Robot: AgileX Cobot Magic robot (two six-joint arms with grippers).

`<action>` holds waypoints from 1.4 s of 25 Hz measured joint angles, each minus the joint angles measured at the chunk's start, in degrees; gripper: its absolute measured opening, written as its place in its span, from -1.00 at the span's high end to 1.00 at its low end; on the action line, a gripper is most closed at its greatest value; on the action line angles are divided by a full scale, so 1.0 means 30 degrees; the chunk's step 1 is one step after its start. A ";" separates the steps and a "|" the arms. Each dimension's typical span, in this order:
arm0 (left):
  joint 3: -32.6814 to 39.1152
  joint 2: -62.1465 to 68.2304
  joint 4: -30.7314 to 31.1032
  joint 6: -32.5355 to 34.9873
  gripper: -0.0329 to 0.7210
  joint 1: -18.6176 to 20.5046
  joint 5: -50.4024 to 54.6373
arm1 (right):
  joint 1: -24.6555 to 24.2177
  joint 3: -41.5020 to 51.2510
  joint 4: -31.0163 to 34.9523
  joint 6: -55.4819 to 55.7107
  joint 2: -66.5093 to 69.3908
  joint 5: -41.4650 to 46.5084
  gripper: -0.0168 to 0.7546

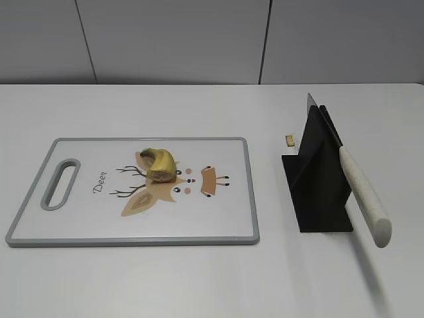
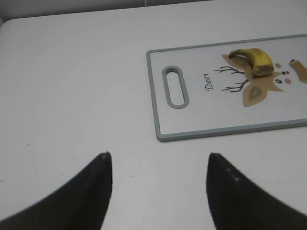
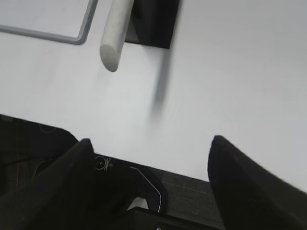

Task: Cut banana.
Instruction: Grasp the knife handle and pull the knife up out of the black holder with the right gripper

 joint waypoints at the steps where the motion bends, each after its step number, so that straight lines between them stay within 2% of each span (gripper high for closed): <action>1: 0.0000 0.0000 -0.0015 0.0000 -0.65 0.0000 0.0000 | 0.0449 0.0000 -0.0023 0.0214 0.0314 0.0000 -0.51; 4: 0.0000 0.0000 -0.0015 0.0000 -0.65 0.0000 0.0000 | 0.1884 -0.0024 -0.0160 0.0822 0.1534 0.0000 -0.51; 6: 0.0000 0.0000 -0.0015 0.0000 -0.65 0.0000 0.0000 | 0.2232 -0.0291 -0.0153 0.1212 0.2449 0.0014 -0.51; 13: 0.0000 0.0000 -0.0015 0.0000 -0.65 0.0000 0.0000 | 0.2279 -0.2142 0.1176 0.1935 0.6381 -0.0003 -0.43; 23: 0.0000 0.0000 -0.0015 0.0000 -0.65 0.0000 0.0000 | 0.2320 -0.5284 0.1273 0.2039 1.1033 -0.0020 -0.38; 27: 0.0000 0.0000 -0.0015 0.0000 -0.65 0.0000 0.0000 | 0.3045 -0.5356 0.1259 0.2080 1.2509 -0.0037 -0.38; 31: 0.0000 0.0000 -0.0015 0.0000 -0.65 0.0000 0.0000 | 0.4412 -0.5356 0.0199 0.3135 1.3994 -0.0054 -0.38; 35: 0.0000 0.0000 -0.0015 0.0000 -0.65 0.0000 0.0000 | 0.4923 -0.5356 -0.0914 0.4463 1.5341 -0.0054 -0.38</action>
